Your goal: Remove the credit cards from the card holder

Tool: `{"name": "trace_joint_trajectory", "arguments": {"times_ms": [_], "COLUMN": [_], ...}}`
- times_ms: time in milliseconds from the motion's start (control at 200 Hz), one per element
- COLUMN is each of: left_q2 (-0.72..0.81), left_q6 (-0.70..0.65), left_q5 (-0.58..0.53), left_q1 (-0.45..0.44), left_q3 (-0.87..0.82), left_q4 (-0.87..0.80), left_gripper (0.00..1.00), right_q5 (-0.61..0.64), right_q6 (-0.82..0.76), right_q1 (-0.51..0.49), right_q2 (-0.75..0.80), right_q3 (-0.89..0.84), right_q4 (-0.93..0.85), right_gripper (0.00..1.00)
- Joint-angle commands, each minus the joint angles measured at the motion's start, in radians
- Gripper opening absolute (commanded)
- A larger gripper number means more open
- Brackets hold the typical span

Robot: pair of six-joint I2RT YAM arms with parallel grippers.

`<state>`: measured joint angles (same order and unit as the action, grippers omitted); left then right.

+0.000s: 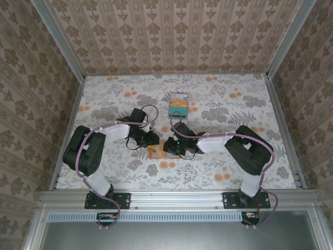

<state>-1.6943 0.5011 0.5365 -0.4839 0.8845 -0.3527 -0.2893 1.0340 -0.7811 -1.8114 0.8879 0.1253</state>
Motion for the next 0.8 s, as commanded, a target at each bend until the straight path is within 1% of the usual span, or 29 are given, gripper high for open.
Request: {"name": "trace_joint_trajectory", "arguments": {"times_ms": [0, 155, 235, 315, 475, 565, 660, 795], "left_q2": [-0.038, -0.039, -0.038, -0.038, -0.038, -0.038, -0.038, -0.038], "left_q6": [-0.002, -0.005, -0.006, -0.006, -0.006, -0.006, -0.005, -0.006], "left_q5": [-0.020, -0.023, -0.023, -0.023, -0.022, -0.020, -0.020, -0.021], "left_q1": [-0.014, -0.013, -0.013, -0.013, -0.013, -0.013, -0.013, -0.013], "left_q3": [-0.006, -0.003, 0.001, 0.000, -0.001, -0.002, -0.001, -0.001], "left_q4": [-0.045, -0.049, -0.052, -0.052, -0.052, -0.050, -0.050, -0.050], "left_gripper": [0.26, 0.26, 0.27, 0.27, 0.27, 0.27, 0.27, 0.27], "right_q5": [-0.001, -0.006, -0.015, -0.023, -0.039, -0.048, -0.050, -0.047], "right_q6": [0.024, 0.029, 0.029, 0.028, 0.030, 0.031, 0.032, 0.032], "right_q1": [0.010, 0.013, 0.014, 0.014, 0.014, 0.013, 0.013, 0.013], "right_q2": [0.033, 0.035, 0.028, 0.017, 0.000, -0.009, -0.015, -0.010], "right_q3": [-0.029, -0.038, -0.035, -0.029, -0.020, -0.011, -0.011, -0.015], "right_q4": [0.011, 0.023, 0.030, 0.033, 0.038, 0.037, 0.040, 0.039], "right_gripper": [0.18, 0.16, 0.12, 0.12, 0.17, 0.18, 0.15, 0.07]}}
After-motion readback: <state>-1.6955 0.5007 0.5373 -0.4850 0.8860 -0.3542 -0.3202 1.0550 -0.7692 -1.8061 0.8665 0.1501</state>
